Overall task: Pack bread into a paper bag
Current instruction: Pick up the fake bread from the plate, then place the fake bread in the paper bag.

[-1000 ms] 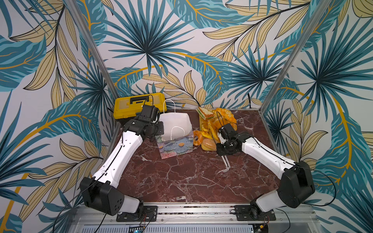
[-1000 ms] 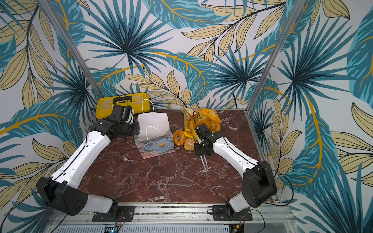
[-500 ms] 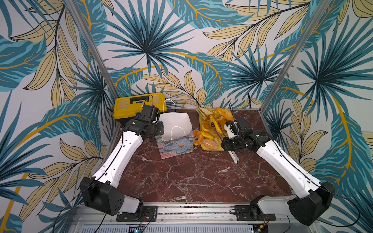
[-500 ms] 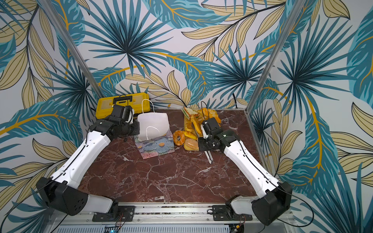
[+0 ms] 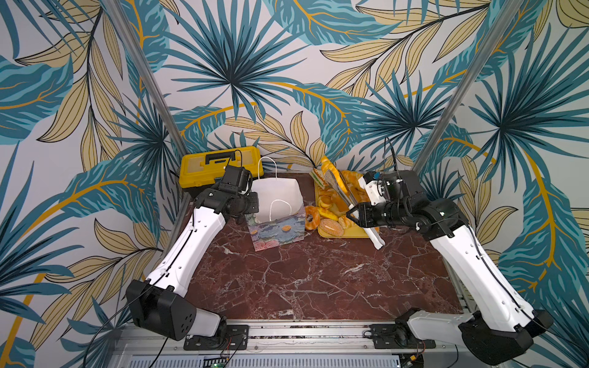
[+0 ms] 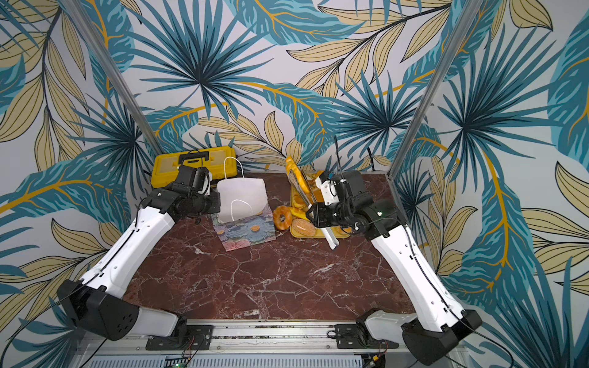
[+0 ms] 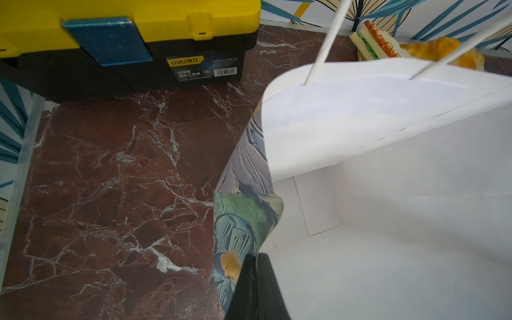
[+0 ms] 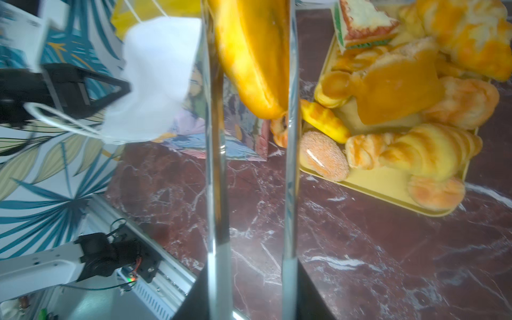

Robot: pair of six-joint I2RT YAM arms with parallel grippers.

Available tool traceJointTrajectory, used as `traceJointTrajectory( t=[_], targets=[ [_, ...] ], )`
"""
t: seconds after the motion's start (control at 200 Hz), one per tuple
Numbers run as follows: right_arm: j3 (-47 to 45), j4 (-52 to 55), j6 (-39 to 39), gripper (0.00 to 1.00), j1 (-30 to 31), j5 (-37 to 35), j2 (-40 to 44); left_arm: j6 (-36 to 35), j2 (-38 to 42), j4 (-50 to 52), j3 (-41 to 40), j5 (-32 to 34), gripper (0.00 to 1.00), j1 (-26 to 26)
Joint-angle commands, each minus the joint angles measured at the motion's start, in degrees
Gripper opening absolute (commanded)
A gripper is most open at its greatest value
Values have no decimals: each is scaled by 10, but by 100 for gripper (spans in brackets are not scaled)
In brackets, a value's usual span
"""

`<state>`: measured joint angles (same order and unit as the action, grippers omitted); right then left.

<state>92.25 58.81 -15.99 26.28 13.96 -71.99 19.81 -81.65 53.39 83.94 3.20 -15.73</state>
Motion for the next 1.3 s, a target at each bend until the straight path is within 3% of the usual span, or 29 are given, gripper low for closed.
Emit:
traceJointTrajectory(
  t=[0.0, 0.411, 0.816, 1.292],
  targets=[
    [20, 0, 13, 34, 13, 64, 4, -9, 2, 16, 22, 2, 5, -1],
    [73, -6, 33, 34, 97, 64, -81, -21, -5, 48, 72, 9, 7, -1],
    [63, -4, 33, 34, 116, 69, -99, -23, 2, 40, 61, 16, 9, -2],
    [61, -5, 30, 50, 123, 53, -117, -18, 7, 33, 47, 9, 10, -1]
  ],
)
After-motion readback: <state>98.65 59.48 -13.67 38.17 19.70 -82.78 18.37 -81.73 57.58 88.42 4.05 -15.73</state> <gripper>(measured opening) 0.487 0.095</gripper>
